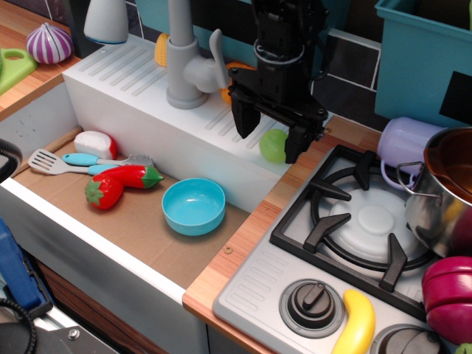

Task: Put pear in bowl

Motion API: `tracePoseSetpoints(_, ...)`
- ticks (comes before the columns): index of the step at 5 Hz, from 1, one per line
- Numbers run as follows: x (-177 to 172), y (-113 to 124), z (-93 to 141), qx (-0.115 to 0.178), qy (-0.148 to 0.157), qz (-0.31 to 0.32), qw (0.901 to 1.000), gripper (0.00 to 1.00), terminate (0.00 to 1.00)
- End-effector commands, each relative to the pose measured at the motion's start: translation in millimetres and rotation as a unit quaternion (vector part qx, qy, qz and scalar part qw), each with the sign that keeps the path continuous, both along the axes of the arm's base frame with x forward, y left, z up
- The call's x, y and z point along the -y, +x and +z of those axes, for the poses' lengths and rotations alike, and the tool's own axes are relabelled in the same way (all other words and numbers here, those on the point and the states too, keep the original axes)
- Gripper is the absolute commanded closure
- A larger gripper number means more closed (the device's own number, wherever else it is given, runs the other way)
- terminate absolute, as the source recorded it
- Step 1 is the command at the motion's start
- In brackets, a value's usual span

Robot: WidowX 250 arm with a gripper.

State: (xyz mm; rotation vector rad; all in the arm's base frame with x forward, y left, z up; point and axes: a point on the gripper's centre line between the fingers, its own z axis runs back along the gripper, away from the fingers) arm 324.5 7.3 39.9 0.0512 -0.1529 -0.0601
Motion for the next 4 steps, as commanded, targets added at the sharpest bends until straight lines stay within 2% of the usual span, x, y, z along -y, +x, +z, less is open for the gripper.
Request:
tracePoseSetpoints(1,-4.5,20.6,1.8,0.043,-0.003,-0.012,0.9990,0.00,0.00)
tracePoseSetpoints(2,-5.4,26.6,-5.9,0.052,-0.008,-0.016,0.9985,0.00,0.00)
tracePoseSetpoints(3,-6.2,31.4,-9.4,0.055,-0.013,-0.006,0.9984,1.00,0.00)
tracePoseSetpoints(4,-7.6,33.3,-10.1,0.052,-0.009,-0.010,0.9986,1.00,0.00)
